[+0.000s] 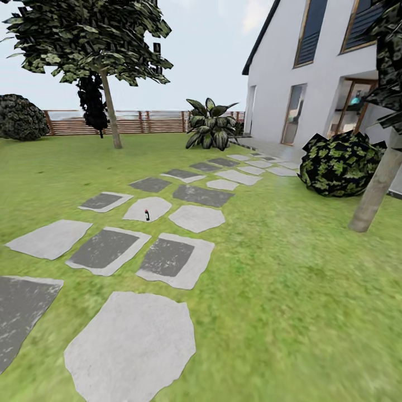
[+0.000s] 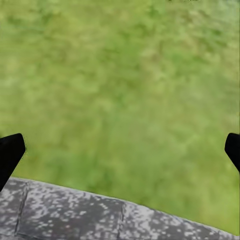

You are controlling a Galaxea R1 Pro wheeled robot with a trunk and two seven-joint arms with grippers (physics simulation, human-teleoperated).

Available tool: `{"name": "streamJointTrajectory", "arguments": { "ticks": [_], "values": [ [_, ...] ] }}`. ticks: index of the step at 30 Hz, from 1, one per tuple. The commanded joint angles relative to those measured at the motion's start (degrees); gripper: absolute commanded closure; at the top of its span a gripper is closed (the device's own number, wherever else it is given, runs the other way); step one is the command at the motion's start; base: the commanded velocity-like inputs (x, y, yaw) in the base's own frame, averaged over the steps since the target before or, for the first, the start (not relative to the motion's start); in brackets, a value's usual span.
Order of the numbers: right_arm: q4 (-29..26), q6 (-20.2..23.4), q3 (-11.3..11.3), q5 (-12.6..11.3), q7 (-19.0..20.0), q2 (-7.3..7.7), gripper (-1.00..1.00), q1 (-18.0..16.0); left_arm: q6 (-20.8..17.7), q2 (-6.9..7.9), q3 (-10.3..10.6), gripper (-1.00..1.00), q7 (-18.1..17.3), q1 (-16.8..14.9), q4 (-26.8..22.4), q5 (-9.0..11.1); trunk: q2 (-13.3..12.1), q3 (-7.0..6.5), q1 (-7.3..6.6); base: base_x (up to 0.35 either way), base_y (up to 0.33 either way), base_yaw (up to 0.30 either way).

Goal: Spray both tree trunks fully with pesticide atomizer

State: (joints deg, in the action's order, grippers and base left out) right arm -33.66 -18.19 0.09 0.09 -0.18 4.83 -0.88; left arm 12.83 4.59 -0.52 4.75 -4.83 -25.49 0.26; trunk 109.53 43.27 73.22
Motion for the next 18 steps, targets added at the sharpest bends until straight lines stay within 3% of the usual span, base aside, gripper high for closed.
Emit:
{"name": "streamJointTrajectory", "arguments": {
  "ticks": [1,18],
  "values": [
    [0.0,0.0,0.0,0.0,0.0,0.0,-1.0,0.0,0.0,-0.01,0.0,-1.0,0.0,0.0,0.0,0.0,0.4,0.19,0.23,0.0,0.0,0.277],
    [0.0,0.0,0.0,0.0,0.0,0.0,-1.0,0.0,0.0,-0.02,0.0,-1.0,0.0,0.0,-0.1,0.0,7.2,3.24,3.96,0.0,0.0,0.277]
  ]
}}
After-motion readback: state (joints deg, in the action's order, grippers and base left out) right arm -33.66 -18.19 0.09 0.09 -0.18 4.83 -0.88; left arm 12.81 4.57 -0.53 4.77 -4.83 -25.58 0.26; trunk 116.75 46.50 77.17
